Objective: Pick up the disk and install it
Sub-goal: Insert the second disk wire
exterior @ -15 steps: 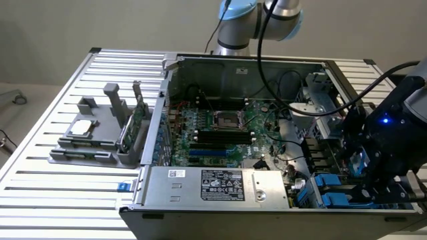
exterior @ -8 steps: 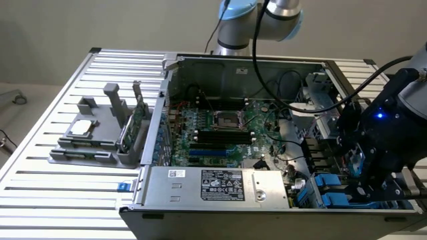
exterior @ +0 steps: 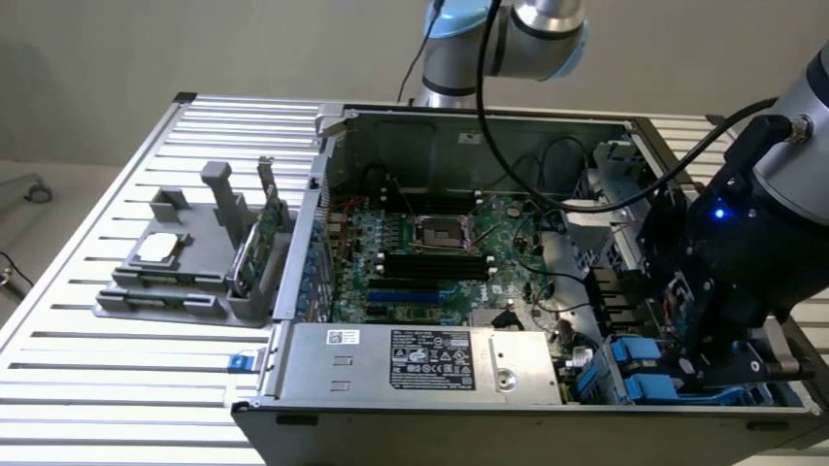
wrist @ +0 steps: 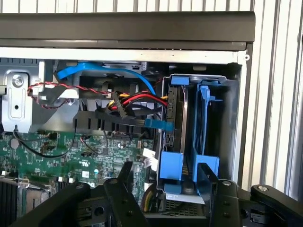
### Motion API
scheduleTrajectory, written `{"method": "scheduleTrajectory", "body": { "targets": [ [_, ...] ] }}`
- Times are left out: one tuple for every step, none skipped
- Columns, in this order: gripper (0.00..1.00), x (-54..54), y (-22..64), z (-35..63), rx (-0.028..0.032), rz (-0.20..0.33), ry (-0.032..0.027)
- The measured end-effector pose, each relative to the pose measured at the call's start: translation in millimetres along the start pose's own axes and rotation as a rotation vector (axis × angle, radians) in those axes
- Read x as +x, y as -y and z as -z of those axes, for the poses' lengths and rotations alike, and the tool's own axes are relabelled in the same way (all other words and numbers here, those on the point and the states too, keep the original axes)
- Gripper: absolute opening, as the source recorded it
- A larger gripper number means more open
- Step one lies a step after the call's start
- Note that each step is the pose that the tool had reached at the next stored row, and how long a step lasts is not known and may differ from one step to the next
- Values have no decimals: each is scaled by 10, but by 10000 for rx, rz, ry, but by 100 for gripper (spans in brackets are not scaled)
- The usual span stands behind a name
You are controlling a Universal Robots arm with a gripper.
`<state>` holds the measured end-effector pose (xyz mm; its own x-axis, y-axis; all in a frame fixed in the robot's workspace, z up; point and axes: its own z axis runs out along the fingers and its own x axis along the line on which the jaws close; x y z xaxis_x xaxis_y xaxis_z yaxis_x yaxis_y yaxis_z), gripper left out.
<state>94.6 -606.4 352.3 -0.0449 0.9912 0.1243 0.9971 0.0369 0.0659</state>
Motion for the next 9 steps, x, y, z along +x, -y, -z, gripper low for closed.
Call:
{"method": "scheduleTrajectory", "body": {
  "targets": [
    [65, 2, 13, 11, 0, -3, -1],
    [65, 4, 25, 21, -1, -5, 0],
    [65, 5, 38, 31, -1, -9, 1],
    [63, 7, 51, 40, -2, -13, 1],
    [63, 9, 66, 48, -3, -20, 1],
    [56, 10, 79, 54, -3, -24, 0],
    [56, 11, 92, 57, -4, -28, 0],
    [50, 11, 104, 59, -4, -31, 0],
    [44, 11, 110, 59, -5, -32, 0]
  ]
}}
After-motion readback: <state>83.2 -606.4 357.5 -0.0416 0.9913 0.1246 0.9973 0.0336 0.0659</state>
